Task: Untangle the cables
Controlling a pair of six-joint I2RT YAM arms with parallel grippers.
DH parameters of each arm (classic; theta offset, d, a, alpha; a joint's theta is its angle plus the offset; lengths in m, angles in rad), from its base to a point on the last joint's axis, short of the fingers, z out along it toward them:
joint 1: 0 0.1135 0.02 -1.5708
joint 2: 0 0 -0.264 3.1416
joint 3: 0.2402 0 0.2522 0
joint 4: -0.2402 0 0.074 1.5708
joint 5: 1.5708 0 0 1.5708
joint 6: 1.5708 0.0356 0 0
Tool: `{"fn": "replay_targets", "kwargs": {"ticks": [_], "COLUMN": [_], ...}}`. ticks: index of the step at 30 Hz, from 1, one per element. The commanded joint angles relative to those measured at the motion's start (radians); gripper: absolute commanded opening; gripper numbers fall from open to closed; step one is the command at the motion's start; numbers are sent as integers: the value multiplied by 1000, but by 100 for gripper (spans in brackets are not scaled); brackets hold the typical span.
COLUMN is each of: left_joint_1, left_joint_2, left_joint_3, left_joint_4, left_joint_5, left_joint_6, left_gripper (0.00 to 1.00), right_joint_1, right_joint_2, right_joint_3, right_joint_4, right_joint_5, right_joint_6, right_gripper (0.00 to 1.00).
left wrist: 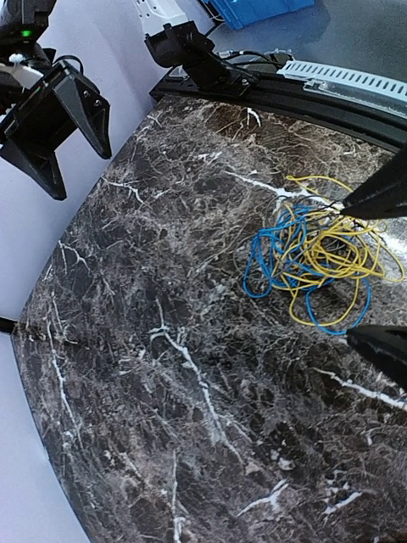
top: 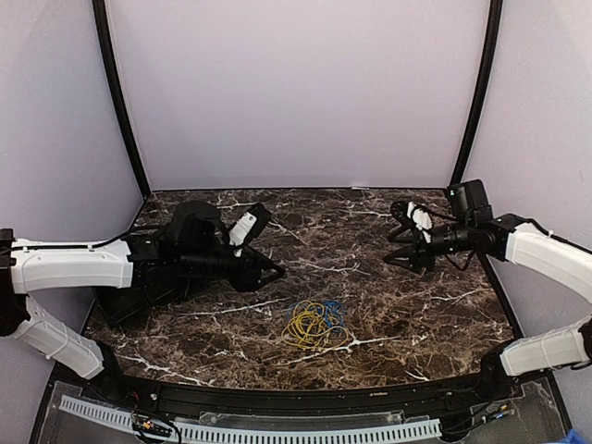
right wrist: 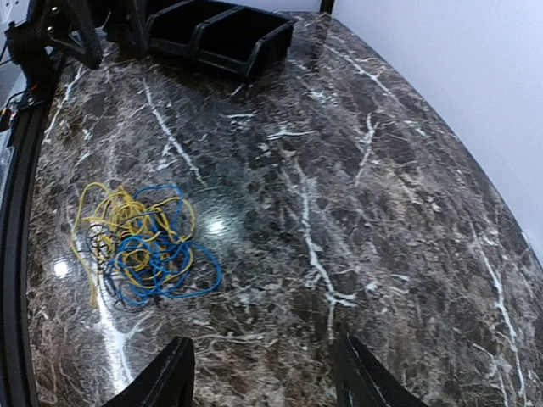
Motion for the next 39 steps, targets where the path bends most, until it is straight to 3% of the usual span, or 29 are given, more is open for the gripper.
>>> {"fn": "replay_targets", "kwargs": {"ticks": [1,6,13,33,39], "left_joint_1": [-41,-82,-94,-101,-101], "left_joint_2": [2,63,127,294,302], "left_joint_3": [-76,-119,-150,-65,-41], "left_joint_4": [-19,42,182,211,215], "left_joint_5": [23,67,176,233,244], "left_joint_6": [-97,-224,-418,-461,-455], "left_gripper": [48,51,47,30,15], "right_joint_1": [123,251,266,265,266], "right_joint_2": [5,17,34,7,20], "right_joint_3": [8,-35,-47,-109,-100], "right_joint_4": [-148,-146,-124,-70,-73], "right_joint_5": [57,147,143,155,159], "right_joint_6": [-136,-152,-141,-133,-137], "right_gripper": [56,51,50,50,50]}}
